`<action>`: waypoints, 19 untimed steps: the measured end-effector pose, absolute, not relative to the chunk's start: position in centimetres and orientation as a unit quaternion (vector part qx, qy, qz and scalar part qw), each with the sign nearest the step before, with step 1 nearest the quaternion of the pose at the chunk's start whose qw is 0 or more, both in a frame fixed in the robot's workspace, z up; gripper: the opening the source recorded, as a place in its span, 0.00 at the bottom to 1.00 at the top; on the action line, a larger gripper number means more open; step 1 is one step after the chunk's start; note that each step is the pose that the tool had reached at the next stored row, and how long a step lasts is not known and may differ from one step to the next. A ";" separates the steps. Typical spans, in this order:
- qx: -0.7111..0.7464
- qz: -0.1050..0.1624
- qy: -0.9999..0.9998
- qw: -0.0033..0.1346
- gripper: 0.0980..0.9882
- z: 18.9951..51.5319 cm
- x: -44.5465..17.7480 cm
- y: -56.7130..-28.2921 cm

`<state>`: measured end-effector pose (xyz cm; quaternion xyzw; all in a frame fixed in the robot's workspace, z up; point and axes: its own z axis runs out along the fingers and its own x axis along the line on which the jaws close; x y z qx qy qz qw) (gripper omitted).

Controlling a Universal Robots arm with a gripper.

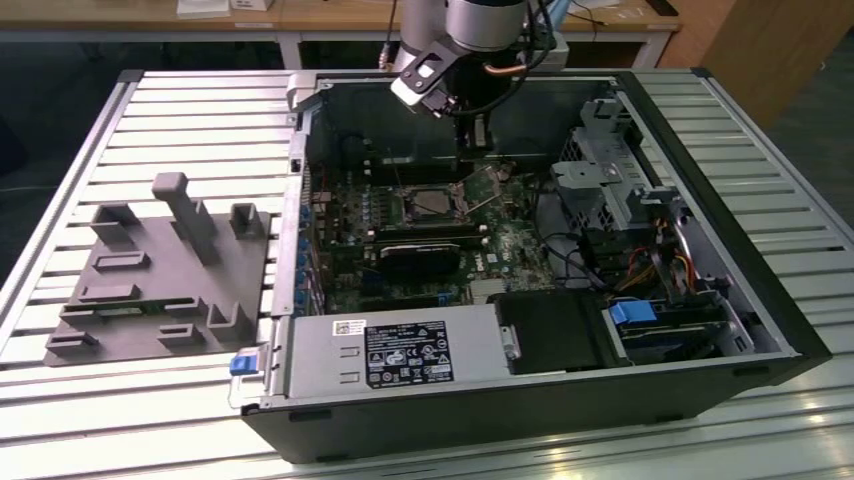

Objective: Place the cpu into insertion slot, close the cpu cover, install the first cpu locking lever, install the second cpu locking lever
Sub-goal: 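Close the cpu cover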

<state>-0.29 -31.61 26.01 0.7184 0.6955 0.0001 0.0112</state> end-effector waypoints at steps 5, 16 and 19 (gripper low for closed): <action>0.718 -0.001 0.695 0.010 0.00 26.0 0.1 -31.6; 0.718 -0.001 0.696 0.010 0.00 26.0 3.7 -31.6; 0.718 -0.001 0.696 0.010 0.00 26.0 4.6 -31.6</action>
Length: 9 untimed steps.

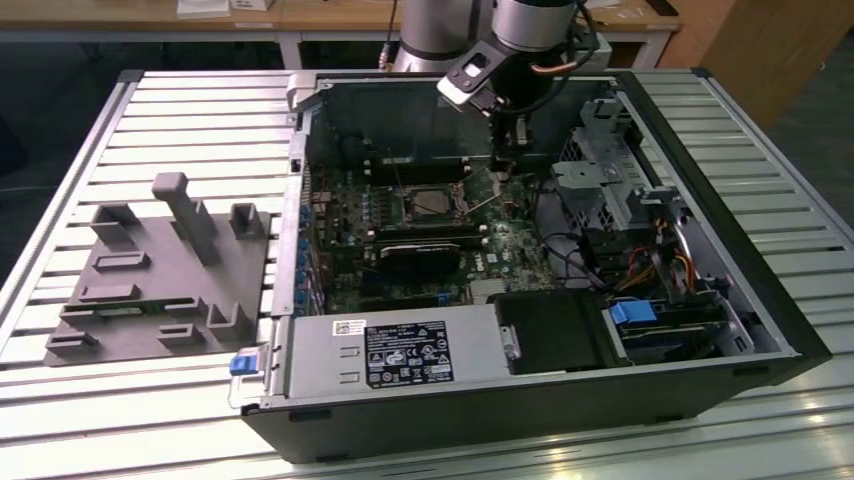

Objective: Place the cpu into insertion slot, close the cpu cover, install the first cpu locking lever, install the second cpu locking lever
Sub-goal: 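Close the cpu cover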

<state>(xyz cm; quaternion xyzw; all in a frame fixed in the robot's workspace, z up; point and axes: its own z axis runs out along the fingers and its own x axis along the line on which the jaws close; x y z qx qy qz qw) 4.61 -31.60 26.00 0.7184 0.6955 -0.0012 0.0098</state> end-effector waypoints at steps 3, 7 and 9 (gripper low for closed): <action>0.718 -0.001 0.696 0.010 0.00 26.0 5.4 -31.6; 0.718 -0.001 0.696 0.010 0.00 26.0 6.0 -31.6; 0.718 -0.001 0.696 0.010 0.00 26.0 6.2 -31.6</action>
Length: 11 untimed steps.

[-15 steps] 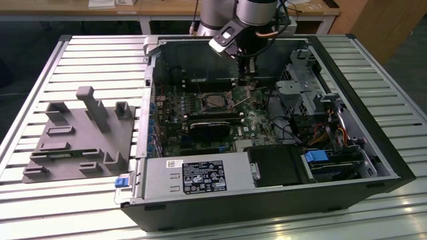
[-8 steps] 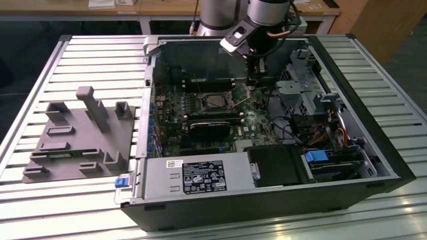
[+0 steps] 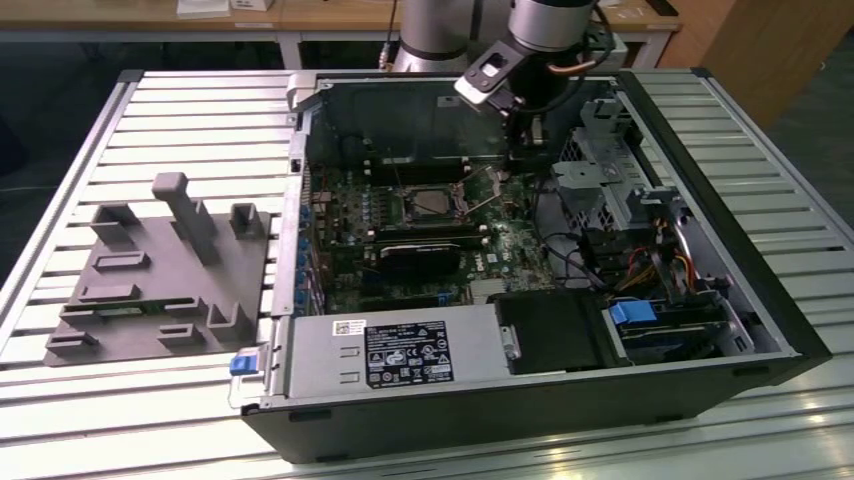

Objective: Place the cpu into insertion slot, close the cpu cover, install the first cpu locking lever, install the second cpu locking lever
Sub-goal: 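Close the cpu cover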

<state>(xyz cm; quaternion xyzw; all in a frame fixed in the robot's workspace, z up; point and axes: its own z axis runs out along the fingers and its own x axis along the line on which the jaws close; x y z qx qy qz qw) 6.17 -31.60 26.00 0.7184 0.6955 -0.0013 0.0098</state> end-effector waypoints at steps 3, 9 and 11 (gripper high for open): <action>0.718 -0.001 0.696 0.010 0.00 25.9 6.5 -31.6; 0.718 -0.001 0.695 0.010 0.00 25.0 6.8 -31.6; 0.718 -0.001 0.696 0.010 0.00 24.7 6.8 -31.6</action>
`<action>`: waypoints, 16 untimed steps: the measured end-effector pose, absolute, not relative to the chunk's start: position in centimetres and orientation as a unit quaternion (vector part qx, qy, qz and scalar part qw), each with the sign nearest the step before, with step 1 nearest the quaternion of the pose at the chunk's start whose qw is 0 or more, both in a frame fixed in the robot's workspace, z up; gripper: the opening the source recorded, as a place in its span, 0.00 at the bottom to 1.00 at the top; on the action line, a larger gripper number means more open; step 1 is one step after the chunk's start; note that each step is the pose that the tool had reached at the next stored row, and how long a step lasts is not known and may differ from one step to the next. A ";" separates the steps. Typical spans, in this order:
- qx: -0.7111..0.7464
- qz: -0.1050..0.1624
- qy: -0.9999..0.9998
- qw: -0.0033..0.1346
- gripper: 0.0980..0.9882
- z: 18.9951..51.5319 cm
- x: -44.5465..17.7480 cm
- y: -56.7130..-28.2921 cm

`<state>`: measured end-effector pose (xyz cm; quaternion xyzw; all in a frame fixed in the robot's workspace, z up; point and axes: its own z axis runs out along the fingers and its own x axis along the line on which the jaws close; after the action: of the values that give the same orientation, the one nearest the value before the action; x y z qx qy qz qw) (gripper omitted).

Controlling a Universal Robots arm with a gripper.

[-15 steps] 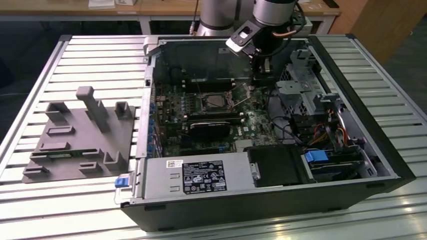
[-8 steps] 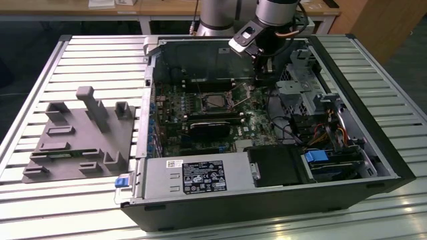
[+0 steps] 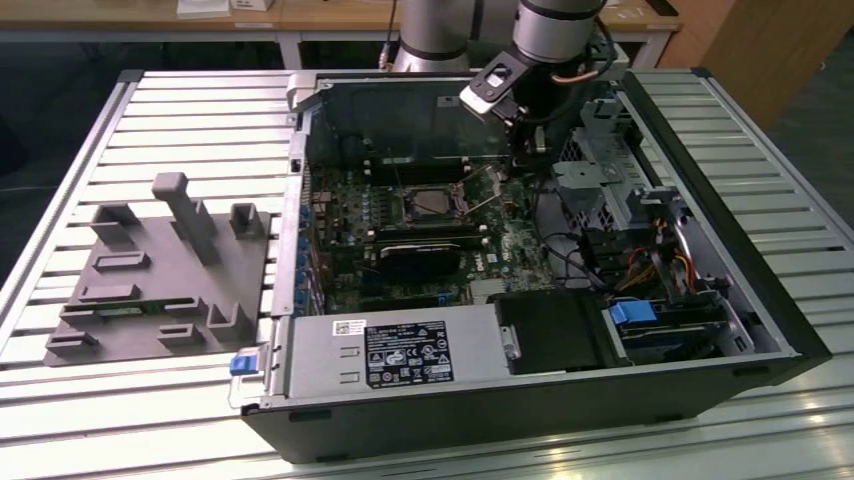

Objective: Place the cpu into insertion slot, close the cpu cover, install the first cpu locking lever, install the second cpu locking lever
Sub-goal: 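Close the cpu cover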

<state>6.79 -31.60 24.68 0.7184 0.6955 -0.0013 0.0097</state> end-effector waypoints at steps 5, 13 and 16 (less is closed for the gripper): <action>0.718 -0.001 0.696 0.010 0.00 23.8 6.8 -31.6; 0.718 -0.001 0.696 0.010 0.00 23.2 6.8 -31.6; 0.718 -0.007 0.696 0.004 0.00 23.2 6.8 -31.6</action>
<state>6.81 -31.61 23.15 0.7184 0.6956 -0.0074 0.0040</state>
